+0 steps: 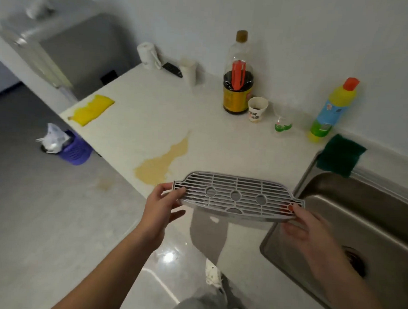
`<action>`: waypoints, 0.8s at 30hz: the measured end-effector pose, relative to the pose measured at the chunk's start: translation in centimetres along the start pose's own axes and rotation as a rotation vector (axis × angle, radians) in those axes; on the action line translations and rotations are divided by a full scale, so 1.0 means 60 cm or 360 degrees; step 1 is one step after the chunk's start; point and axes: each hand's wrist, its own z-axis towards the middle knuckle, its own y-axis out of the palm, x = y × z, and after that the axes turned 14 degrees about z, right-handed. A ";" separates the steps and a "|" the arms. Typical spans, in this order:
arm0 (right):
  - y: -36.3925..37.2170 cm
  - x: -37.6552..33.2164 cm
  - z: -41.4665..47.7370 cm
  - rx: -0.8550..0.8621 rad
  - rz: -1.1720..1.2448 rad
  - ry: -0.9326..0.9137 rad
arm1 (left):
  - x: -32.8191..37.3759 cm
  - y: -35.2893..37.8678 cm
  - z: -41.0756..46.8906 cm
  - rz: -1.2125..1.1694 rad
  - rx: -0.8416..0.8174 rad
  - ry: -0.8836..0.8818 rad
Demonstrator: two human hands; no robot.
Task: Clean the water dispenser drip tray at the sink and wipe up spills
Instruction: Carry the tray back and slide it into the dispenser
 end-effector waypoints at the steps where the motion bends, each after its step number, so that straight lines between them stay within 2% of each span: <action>1: 0.012 0.011 -0.003 -0.0039 -0.0007 0.0019 | -0.006 -0.023 -0.015 -0.0017 0.0041 -0.0003; 9: 0.188 0.096 -0.079 -0.0275 -0.0187 0.0102 | -0.060 -0.234 -0.127 -0.0214 0.0354 -0.0108; 11: 0.210 0.091 -0.097 -0.0347 -0.0252 0.0103 | -0.056 -0.245 -0.126 -0.0226 0.0413 -0.0157; 13: 0.388 0.198 -0.125 -0.0518 -0.0447 0.0091 | -0.121 -0.435 -0.139 -0.0430 0.0577 -0.0113; 17: 0.465 0.226 -0.136 -0.0608 -0.0480 0.0087 | -0.117 -0.499 -0.139 -0.0516 0.0642 -0.0117; 24: 0.784 0.452 -0.167 -0.0725 -0.0628 0.0162 | -0.174 -0.830 -0.087 -0.0600 0.0937 -0.0151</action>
